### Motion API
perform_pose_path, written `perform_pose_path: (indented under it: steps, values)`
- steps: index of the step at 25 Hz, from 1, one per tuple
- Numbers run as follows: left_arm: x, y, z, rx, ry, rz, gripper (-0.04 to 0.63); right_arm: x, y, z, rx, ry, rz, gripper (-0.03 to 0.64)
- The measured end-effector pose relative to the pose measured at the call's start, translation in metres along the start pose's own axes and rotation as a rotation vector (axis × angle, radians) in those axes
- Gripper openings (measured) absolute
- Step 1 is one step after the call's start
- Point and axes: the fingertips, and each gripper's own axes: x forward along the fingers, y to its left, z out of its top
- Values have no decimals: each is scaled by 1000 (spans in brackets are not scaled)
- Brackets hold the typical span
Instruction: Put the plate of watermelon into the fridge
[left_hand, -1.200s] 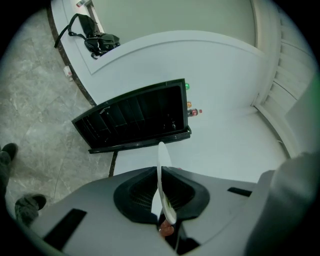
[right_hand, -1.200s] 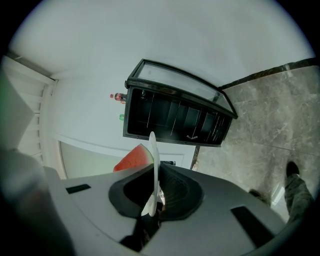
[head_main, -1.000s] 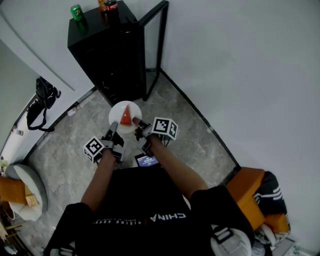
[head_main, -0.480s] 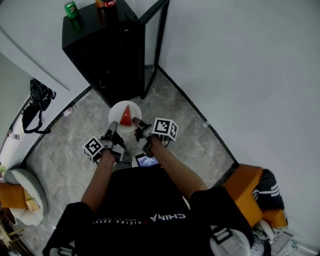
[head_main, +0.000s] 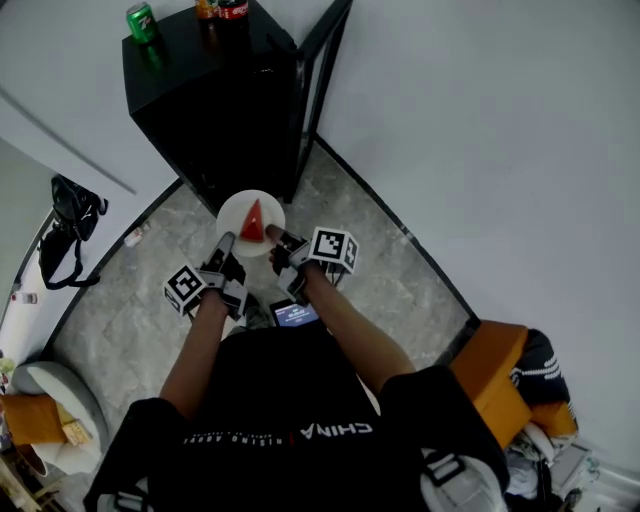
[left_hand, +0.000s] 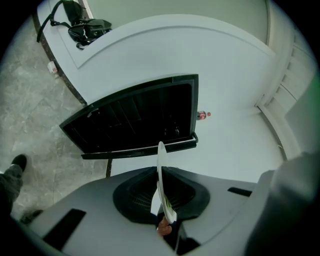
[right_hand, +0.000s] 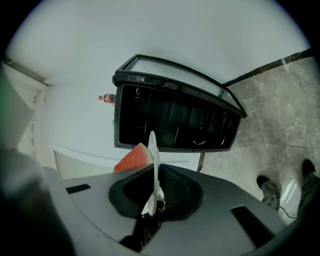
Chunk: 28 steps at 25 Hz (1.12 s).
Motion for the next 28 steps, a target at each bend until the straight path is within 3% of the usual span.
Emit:
perform_pose_path:
  steps: [8, 12, 16, 28]
  values:
    - [10, 7, 36, 14, 82, -5, 31, 32, 8, 2, 15, -60, -4, 29]
    - [12, 9, 42, 39, 106, -24, 31, 38, 6, 0, 20, -75, -15, 30]
    - [18, 19, 40, 22, 111, 5, 31, 40, -1, 6, 28, -64, -26, 29]
    - [75, 12, 54, 30, -1, 50, 31, 66, 2, 68, 12, 60, -8, 31]
